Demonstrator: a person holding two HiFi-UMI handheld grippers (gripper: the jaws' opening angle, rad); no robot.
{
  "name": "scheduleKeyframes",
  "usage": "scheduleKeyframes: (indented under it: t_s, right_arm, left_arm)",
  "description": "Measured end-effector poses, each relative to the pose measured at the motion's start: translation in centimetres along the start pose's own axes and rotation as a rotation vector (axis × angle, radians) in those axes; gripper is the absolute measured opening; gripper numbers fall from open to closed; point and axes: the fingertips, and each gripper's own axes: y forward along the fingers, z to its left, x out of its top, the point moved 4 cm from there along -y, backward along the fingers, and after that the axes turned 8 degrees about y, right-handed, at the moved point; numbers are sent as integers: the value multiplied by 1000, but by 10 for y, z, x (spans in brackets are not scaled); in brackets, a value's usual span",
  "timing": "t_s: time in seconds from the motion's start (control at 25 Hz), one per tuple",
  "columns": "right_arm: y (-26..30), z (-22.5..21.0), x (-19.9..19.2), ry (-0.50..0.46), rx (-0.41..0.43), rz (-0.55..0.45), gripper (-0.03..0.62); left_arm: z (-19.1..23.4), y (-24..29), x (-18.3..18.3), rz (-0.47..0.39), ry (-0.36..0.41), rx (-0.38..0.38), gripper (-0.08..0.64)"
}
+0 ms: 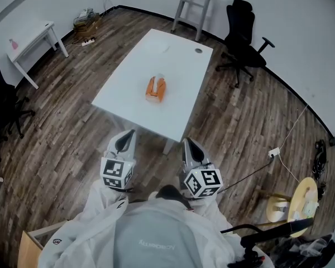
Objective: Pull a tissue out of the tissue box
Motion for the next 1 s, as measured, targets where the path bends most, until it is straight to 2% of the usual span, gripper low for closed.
scheduleKeyframes:
  t_s: [0.36, 1.0]
  right_arm:
    - [17, -7, 7, 15, 27, 11, 1]
    - [87, -55, 31, 53, 70, 52, 0]
  left_arm:
    - [8, 10, 1, 3, -12, 32, 0]
    - [27, 83, 9, 44, -11, 69, 0]
